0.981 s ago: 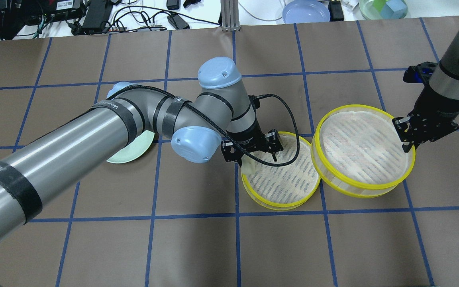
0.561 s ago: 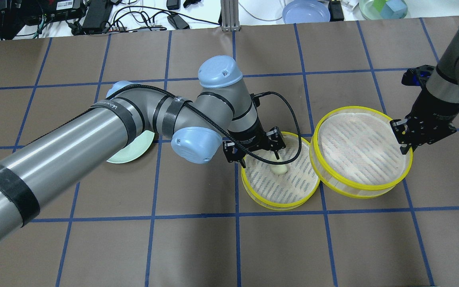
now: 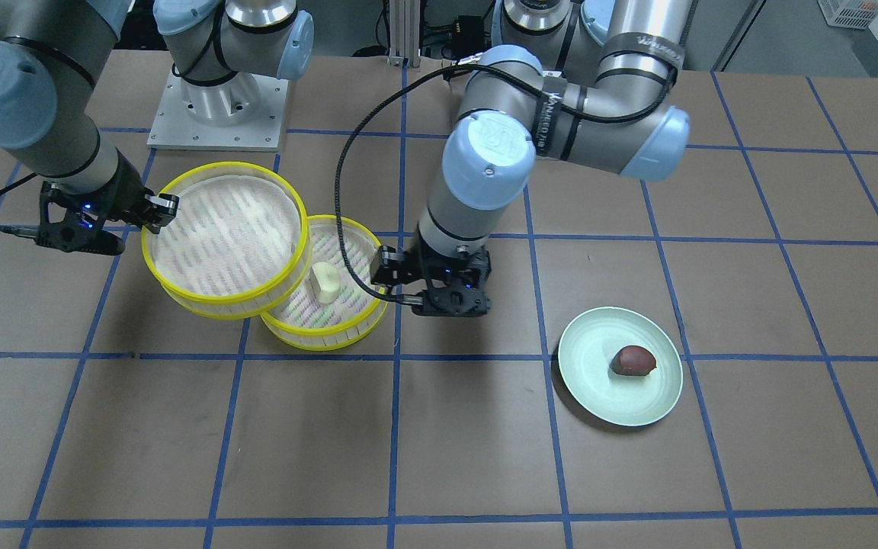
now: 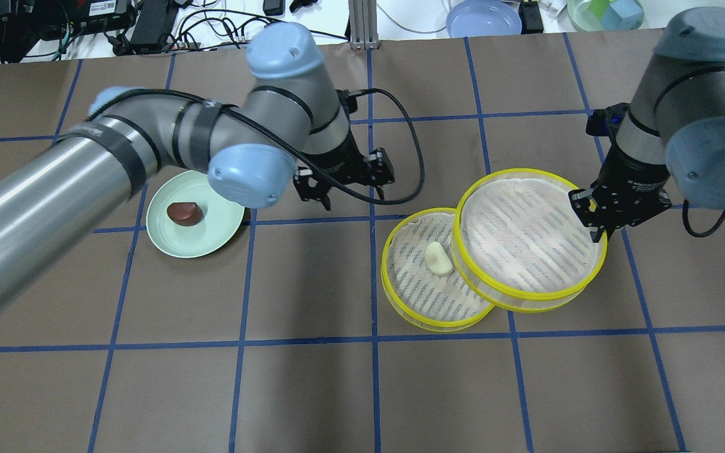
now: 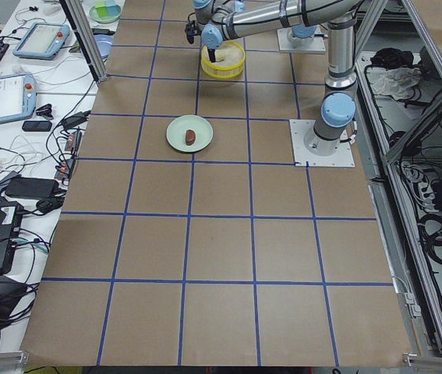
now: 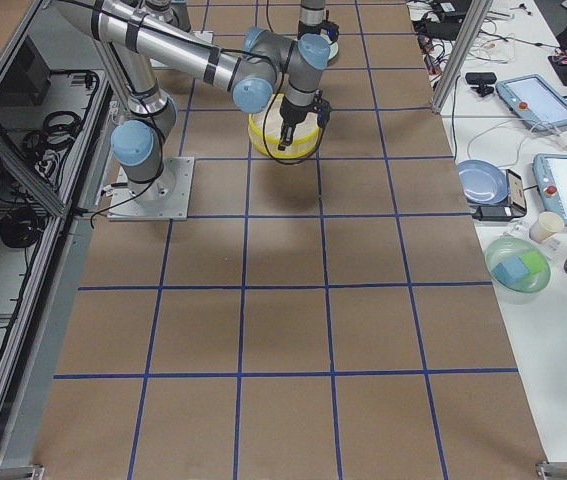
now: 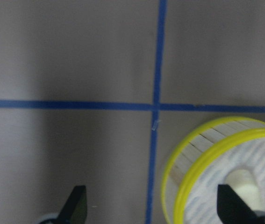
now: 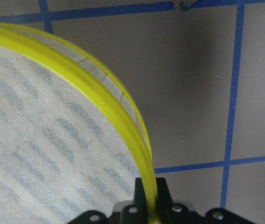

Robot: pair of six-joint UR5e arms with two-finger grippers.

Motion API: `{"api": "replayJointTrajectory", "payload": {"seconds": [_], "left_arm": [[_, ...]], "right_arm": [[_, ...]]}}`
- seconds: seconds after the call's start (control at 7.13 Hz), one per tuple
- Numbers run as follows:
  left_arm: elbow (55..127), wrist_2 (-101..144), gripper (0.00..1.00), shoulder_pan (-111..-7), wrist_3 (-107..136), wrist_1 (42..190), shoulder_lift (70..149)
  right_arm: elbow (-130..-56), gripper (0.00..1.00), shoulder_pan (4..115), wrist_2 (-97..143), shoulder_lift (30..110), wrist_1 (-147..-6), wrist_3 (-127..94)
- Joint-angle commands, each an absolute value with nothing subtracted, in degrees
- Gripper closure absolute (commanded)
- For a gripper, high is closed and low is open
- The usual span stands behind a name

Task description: Stack buns with steamer

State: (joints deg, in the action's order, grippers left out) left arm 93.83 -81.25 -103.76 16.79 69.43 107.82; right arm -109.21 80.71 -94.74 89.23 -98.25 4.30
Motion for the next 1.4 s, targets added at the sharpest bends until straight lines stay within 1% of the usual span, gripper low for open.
{"api": "replayJointTrajectory", "payload": {"seconds": [0.0, 0.14, 0.42, 0.56, 0.84, 1.26], "left_arm": [[92.2, -89.0, 0.01, -92.7, 3.0, 73.7, 105.6], [92.3, -90.4, 0.00, -87.9, -2.8, 73.8, 105.4], [92.9, -91.4, 0.00, -82.3, -12.8, 73.0, 106.8], [94.1, -91.6, 0.00, -81.3, -14.0, 72.9, 107.2], [98.3, -91.9, 0.02, -81.0, -14.8, 63.9, 110.3], [99.5, -93.3, 0.02, -81.0, -21.2, 62.5, 113.5]], "right_arm": [[-111.6, 1.00, 88.1, -94.4, 88.6, -104.8, 0.3], [-114.1, 1.00, 89.5, -92.4, 88.5, -107.2, -0.9], [-114.8, 1.00, 89.6, -91.3, 87.8, -107.8, -0.9], [-114.9, 1.00, 90.3, -91.4, 87.5, -108.5, -1.0], [-115.3, 1.00, 91.6, -91.8, 86.6, -110.4, -1.0], [-115.3, 1.00, 91.9, -92.1, 85.6, -111.9, -0.9]]}}
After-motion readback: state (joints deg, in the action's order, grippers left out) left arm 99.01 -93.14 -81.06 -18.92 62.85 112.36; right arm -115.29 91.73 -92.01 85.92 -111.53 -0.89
